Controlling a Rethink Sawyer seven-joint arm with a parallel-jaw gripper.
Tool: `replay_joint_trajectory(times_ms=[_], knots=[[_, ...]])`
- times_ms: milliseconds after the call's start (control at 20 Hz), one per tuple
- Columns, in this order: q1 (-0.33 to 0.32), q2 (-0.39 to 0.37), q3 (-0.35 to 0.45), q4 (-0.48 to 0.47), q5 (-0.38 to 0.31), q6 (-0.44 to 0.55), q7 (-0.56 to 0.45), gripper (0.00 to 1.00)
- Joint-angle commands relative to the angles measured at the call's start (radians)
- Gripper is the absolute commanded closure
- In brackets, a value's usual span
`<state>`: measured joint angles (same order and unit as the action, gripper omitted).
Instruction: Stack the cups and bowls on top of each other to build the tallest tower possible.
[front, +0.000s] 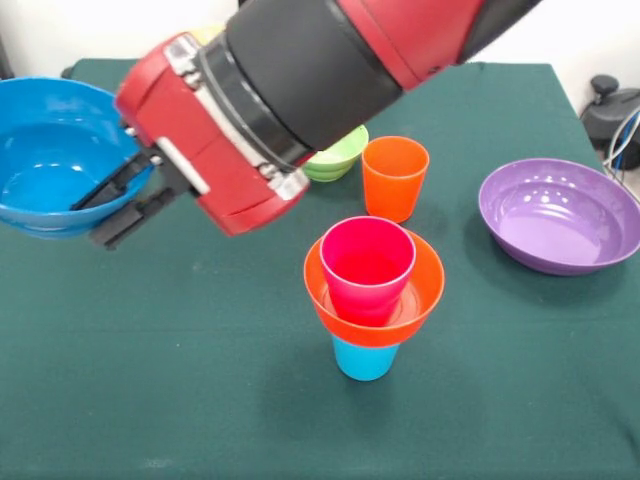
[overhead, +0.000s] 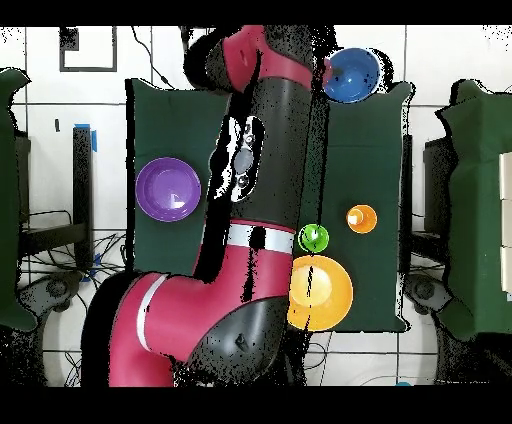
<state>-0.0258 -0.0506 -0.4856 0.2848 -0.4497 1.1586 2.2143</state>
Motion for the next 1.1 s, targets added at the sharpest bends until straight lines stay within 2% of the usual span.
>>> replay_joint_trajectory(times_ms=[50,250,600,1100], knots=[[0.053,-0.034,0.024,0.171,0.019,0.008,0.293,1.0],[0.073,-0.042,0.015,0.201,0.027,0.007,0.34,1.0],[0.082,-0.05,0.011,0.214,0.046,0.009,0.364,1.0],[0.083,-0.044,0.012,0.192,0.081,0.03,0.334,1.0]])
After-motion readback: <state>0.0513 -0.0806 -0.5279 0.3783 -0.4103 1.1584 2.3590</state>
